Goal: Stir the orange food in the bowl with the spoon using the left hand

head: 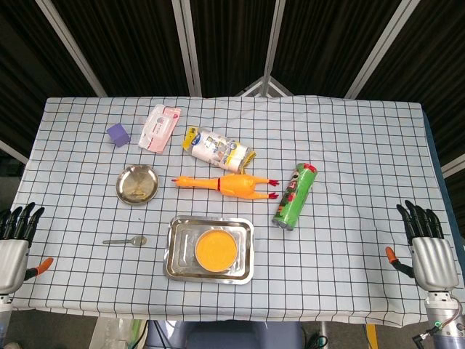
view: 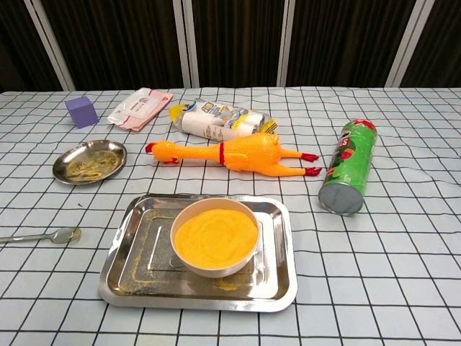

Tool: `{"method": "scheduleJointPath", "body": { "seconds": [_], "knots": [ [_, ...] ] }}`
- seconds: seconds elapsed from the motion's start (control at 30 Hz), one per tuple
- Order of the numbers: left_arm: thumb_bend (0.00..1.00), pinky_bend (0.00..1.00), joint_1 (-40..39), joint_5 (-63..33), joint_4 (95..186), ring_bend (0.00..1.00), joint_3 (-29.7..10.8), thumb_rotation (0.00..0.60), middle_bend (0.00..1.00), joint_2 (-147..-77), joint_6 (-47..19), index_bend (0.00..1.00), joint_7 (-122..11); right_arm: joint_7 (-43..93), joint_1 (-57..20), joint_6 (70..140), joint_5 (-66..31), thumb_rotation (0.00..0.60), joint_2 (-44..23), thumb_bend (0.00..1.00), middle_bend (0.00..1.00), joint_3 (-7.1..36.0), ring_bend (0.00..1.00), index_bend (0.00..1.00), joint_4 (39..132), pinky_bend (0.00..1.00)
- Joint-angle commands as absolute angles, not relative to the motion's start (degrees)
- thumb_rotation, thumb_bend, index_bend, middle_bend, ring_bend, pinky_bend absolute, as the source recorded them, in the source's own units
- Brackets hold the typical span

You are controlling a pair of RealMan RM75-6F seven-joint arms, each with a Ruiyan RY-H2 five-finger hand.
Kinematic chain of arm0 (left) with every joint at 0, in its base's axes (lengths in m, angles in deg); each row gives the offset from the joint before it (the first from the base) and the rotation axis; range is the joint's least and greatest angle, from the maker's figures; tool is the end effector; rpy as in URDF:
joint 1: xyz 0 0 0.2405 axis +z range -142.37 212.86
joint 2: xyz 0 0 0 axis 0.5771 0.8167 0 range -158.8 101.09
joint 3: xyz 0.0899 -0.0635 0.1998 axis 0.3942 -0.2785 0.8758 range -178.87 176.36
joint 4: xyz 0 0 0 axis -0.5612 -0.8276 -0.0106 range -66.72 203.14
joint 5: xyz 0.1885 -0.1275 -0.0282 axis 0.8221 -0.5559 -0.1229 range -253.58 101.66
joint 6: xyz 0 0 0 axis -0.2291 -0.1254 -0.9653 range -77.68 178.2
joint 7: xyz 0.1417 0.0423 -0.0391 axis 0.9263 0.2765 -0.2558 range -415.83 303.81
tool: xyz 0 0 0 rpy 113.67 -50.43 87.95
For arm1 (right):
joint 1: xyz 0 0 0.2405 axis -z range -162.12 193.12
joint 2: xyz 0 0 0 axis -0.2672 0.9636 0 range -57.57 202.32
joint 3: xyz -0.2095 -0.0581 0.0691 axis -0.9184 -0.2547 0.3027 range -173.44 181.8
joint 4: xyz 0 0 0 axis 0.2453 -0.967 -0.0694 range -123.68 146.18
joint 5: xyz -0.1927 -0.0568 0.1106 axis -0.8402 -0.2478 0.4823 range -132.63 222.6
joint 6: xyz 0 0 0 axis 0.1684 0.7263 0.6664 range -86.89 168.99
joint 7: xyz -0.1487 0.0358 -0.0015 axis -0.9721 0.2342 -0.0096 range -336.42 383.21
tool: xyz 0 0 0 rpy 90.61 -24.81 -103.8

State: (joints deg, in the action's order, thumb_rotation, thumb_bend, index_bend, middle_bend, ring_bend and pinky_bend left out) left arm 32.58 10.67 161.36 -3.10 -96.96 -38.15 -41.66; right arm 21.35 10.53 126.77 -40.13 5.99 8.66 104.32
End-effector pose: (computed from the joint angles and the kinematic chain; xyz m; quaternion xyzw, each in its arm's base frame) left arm -0.2856 0.1735 0.1119 -0.6133 -0.3357 -0.3395 0.6293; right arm -0.2846 -0.1957 0.1226 0.5799 -0.3848 0.4044 0.5934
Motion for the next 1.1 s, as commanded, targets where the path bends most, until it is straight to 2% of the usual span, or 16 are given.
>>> {"method": "scheduleJointPath", "body": {
  "seconds": [0.03, 0.6, 0.7, 0.77, 0.83, 0.87, 0.9, 0.93, 1.03, 1.1],
  "knots": [
    [0.04, 0.04, 32.58, 10.67, 161.34, 0.00, -3.08, 0.600, 0.00, -96.95, -38.13, 0.00, -41.71, 21.59, 10.57, 126.70, -40.11, 0.600, 6.01, 0.37, 0.00, 8.69, 0.00, 0.00, 104.48, 0.00],
    [0.04, 0.04, 32.19, 9.43, 162.18, 0.00, -2.81, 0.600, 0.00, -96.70, -36.20, 0.00, -40.46, 22.80, 10.24, 124.49, -40.09, 0.600, 7.04, 0.37, 0.00, 7.83, 0.00, 0.00, 105.42, 0.00],
    [0.04, 0.10, 31.59, 8.22, 163.04, 0.05, -3.11, 0.600, 0.03, -96.73, -34.83, 0.00, -39.13, 23.04, 10.27, 124.33, -40.01, 0.600, 7.20, 0.37, 0.00, 7.77, 0.00, 0.00, 105.55, 0.00],
    [0.06, 0.20, 31.33, 7.64, 163.44, 0.15, -3.34, 0.600, 0.13, -96.85, -34.34, 0.00, -38.57, 23.19, 10.32, 124.39, -40.09, 0.600, 7.25, 0.37, 0.00, 7.74, 0.00, 0.00, 105.57, 0.00],
    [0.11, 0.42, 30.72, 6.26, 163.93, 0.39, -3.88, 0.600, 0.39, -97.32, -33.26, 0.03, -37.12, 23.43, 10.34, 124.43, -40.17, 0.600, 7.31, 0.37, 0.00, 7.73, 0.00, 0.00, 105.57, 0.00],
    [0.12, 0.50, 30.35, 5.52, 164.06, 0.48, -4.21, 0.600, 0.49, -97.72, -32.69, 0.06, -36.35, 23.57, 10.35, 124.40, -40.19, 0.600, 7.35, 0.37, 0.00, 7.70, 0.00, 0.00, 105.58, 0.00],
    [0.14, 0.61, 29.87, 4.70, 164.05, 0.61, -4.49, 0.600, 0.61, -98.22, -31.86, 0.11, -35.63, 23.64, 10.34, 124.36, -40.22, 0.600, 7.37, 0.37, 0.00, 7.68, 0.00, 0.00, 105.63, 0.00],
    [0.16, 0.70, 29.44, 3.61, 164.14, 0.69, -4.67, 0.600, 0.70, -98.64, -30.77, 0.16, -35.07, 23.65, 10.34, 124.32, -40.24, 0.600, 7.39, 0.37, 0.00, 7.66, 0.00, 0.00, 105.71, 0.00],
    [0.23, 0.82, 27.91, -0.44, 164.49, 0.83, -5.12, 0.600, 0.86, -99.86, -26.73, 0.26, -33.10, 23.56, 10.30, 124.08, -40.34, 0.600, 7.51, 0.37, 0.00, 7.50, 0.00, 0.00, 106.04, 0.00],
    [0.28, 0.87, 26.52, -3.16, 164.04, 0.88, -5.92, 0.600, 0.93, -101.18, -24.76, 0.33, -30.47, 23.53, 10.34, 124.13, -40.48, 0.600, 7.54, 0.37, 0.00, 7.41, 0.00, 0.00, 106.16, 0.00]
  ]
}}
